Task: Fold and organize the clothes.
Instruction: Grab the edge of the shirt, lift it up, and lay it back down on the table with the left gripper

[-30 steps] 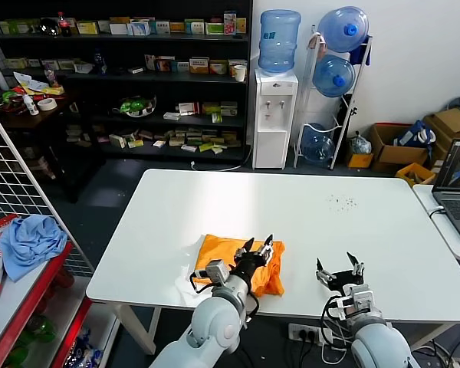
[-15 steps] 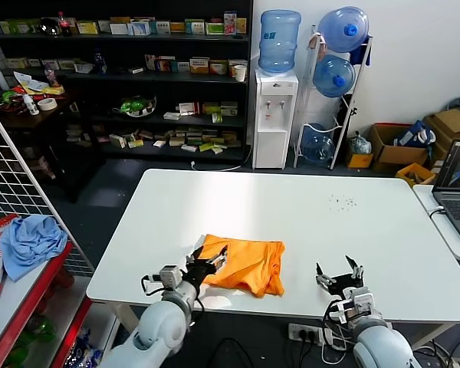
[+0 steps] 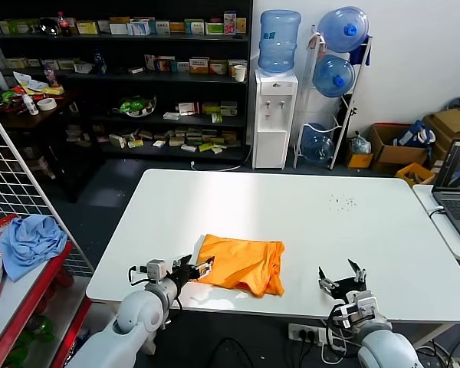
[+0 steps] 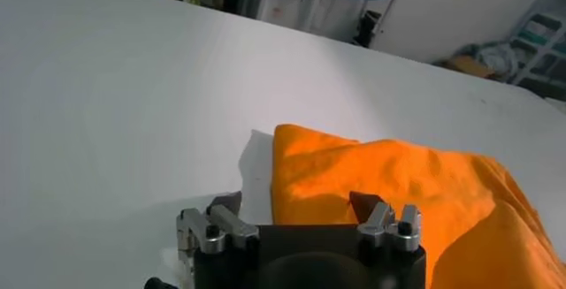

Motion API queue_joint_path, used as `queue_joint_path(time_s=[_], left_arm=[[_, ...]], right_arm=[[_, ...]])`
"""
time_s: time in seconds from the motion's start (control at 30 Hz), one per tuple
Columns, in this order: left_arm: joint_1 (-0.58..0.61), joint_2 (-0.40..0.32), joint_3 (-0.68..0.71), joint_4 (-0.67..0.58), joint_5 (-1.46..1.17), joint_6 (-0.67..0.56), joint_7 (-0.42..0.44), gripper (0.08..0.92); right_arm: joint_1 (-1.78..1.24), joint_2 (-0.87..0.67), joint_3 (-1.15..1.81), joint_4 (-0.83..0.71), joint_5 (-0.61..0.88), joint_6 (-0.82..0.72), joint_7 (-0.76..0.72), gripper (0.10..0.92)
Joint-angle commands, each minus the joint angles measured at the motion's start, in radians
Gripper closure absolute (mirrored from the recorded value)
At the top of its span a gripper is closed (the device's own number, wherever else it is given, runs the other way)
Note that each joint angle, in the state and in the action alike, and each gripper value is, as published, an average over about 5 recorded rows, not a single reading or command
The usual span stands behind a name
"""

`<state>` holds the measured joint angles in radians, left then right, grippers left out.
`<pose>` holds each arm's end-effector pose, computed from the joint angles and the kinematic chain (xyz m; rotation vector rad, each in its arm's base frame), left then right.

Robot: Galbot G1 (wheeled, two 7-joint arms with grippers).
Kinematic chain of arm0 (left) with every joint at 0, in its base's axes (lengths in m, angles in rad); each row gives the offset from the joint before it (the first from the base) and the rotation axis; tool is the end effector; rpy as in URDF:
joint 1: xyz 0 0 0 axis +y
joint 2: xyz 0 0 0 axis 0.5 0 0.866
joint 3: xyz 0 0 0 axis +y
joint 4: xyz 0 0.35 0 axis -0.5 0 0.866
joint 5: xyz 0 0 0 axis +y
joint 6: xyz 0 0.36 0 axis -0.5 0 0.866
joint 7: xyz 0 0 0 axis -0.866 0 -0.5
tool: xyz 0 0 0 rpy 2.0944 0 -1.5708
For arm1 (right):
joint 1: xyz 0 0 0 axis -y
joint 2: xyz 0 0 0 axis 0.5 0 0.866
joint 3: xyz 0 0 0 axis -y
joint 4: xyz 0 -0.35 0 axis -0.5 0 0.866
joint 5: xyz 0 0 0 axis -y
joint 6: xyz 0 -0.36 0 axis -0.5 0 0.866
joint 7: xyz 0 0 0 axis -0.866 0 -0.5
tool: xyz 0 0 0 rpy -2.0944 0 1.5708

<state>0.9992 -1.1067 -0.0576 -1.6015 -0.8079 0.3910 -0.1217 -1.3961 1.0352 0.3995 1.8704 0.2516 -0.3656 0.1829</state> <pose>0.3391 0.0071 -0.3596 -0.4537 -2.4887 0.2817 0.2417 -0.0878 -0.3341 0.0686 -2.6593 0.4210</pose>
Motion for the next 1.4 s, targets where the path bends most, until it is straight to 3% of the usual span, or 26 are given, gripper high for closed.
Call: queue_joint_path(time_s=[0.03,0.33,1.03,1.23,1.4], left_arm=[[-0.062,0.012,0.0,0.058,-0.044,0.059,0.065,0.177],[-0.065,-0.002,0.01,0.057,-0.047,0.082,0.073,0.207],[-0.037,-0.007,-0.027,-0.024,-0.092,0.069,0.045,0.801],[-0.002,0.039,-0.087,-0.053,-0.094,0.061,0.016,0.876],[0.004,0.152,-0.166,-0.035,-0.098,0.084,-0.008,0.876]], right_arm=[[-0.009,0.001,0.003,0.003,-0.001,0.001,-0.002,0.203],[0.003,0.001,0.0,0.002,0.002,-0.002,-0.002,0.203],[0.022,0.002,-0.014,-0.002,0.005,-0.01,0.0,0.203],[0.055,0.003,-0.033,-0.016,0.005,-0.011,0.0,0.203],[0.079,0.006,-0.047,-0.02,0.008,-0.013,0.001,0.203]])
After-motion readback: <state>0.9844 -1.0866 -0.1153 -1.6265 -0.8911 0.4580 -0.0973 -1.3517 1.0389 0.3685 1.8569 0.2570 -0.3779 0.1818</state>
